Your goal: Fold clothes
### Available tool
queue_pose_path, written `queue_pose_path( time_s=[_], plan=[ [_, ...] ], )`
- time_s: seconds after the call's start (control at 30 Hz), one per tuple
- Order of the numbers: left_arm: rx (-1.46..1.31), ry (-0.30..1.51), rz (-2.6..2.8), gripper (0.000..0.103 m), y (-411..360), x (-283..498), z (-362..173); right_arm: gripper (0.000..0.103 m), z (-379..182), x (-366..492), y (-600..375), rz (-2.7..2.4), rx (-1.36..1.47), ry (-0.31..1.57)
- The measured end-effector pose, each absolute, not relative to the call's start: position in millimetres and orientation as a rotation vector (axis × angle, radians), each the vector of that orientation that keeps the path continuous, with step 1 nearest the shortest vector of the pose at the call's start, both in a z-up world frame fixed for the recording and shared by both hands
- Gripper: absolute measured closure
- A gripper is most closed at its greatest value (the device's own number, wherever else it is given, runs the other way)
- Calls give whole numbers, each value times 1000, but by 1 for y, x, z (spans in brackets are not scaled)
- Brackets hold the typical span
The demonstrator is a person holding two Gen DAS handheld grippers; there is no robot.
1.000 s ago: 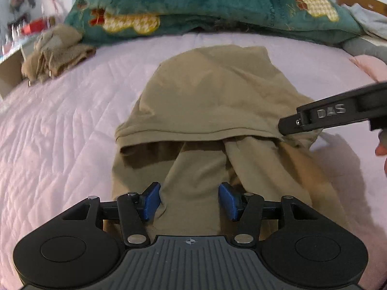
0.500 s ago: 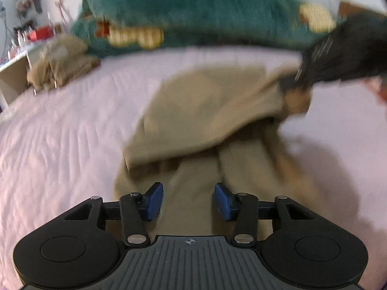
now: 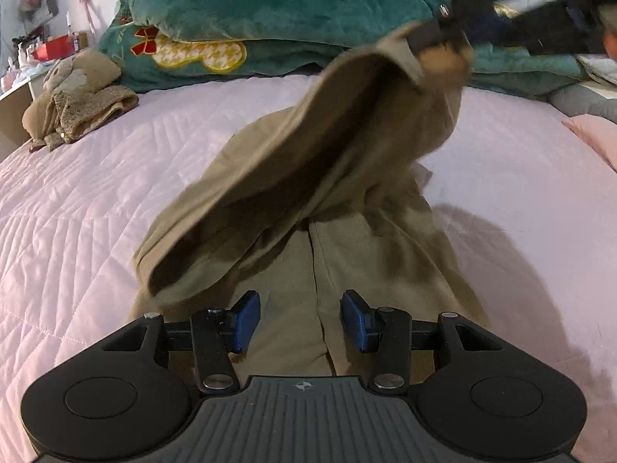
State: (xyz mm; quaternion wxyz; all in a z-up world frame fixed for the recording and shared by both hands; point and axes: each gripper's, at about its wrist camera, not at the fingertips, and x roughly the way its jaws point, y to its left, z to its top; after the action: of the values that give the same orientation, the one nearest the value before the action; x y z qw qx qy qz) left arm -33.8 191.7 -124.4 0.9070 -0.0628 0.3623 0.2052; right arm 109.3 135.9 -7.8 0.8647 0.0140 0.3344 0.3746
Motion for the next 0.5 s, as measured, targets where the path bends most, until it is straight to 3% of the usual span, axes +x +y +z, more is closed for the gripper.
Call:
queue_pose_path(
  time_s=[0.5],
  plan=[
    [-162,756,409,55,199,-36,-121,94,38,205,187,689,178,594]
  ],
)
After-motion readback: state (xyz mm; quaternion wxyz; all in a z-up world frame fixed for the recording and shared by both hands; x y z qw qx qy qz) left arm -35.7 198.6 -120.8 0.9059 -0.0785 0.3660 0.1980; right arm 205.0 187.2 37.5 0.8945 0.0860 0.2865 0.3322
